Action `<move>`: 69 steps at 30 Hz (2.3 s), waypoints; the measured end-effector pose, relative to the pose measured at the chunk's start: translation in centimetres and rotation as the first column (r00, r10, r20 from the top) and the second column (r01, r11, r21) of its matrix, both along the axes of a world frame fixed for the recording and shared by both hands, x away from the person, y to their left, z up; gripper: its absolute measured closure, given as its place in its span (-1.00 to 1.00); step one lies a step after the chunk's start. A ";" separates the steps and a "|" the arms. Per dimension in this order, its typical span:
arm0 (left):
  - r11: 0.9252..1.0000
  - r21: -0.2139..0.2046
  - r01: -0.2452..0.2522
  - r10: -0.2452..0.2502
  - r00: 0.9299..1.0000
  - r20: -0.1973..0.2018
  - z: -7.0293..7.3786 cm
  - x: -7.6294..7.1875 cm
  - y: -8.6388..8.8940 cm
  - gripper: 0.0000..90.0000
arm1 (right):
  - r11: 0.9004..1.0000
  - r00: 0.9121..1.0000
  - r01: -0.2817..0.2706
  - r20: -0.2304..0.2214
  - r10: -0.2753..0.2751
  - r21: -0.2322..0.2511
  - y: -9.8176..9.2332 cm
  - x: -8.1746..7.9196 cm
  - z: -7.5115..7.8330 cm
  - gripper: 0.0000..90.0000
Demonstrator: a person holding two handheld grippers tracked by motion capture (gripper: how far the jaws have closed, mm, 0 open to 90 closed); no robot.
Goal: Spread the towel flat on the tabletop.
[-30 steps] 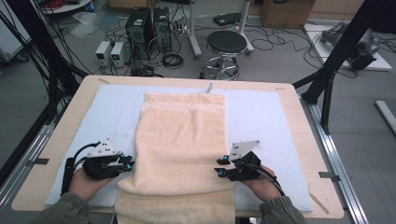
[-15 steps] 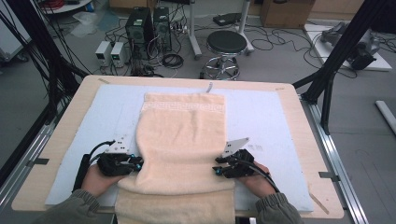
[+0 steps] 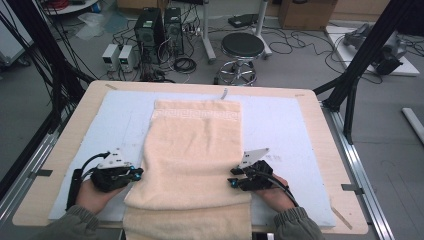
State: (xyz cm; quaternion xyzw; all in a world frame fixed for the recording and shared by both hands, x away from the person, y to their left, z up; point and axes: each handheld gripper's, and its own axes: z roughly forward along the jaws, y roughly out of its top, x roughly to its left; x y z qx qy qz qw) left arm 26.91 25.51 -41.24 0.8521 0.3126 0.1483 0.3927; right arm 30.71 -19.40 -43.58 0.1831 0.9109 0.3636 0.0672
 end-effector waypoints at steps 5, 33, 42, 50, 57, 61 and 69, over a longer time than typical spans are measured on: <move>1.000 -0.002 -0.020 0.020 1.000 0.013 0.5 -0.7 1.4 0.87 | 1.000 1.000 -0.003 0.023 0.003 0.003 -0.1 -0.4 0.5 0.35; 1.000 0.018 -0.006 0.007 0.998 -0.067 -2.3 4.5 -2.4 0.46 | 0.991 0.992 0.122 -0.014 -0.123 -0.053 0.4 5.9 0.6 0.43; 0.995 0.011 -0.096 0.095 0.995 0.032 -1.1 6.7 -3.7 0.91 | 0.978 0.979 0.201 0.049 -0.199 -0.051 0.6 7.9 1.4 0.94; 0.977 -0.075 -0.200 0.205 0.977 0.061 -0.2 8.8 -2.9 0.68 | 0.961 0.958 0.277 0.081 -0.275 -0.020 -0.5 9.0 1.9 0.65; 0.996 -0.058 -0.073 0.078 0.993 0.089 0.9 4.8 -2.6 0.53 | 0.986 0.981 0.158 0.107 -0.162 0.044 -0.2 4.8 4.1 0.52; 0.997 -0.073 -0.006 0.014 0.994 0.108 1.1 1.6 -2.3 0.44 | 0.994 0.987 0.097 0.120 -0.103 0.055 -0.2 1.1 4.8 0.47; 0.991 -0.064 0.113 -0.106 0.988 0.112 1.2 -4.0 -2.7 0.38 | 0.995 0.994 0.005 0.107 -0.015 0.099 -0.4 -4.5 3.9 0.40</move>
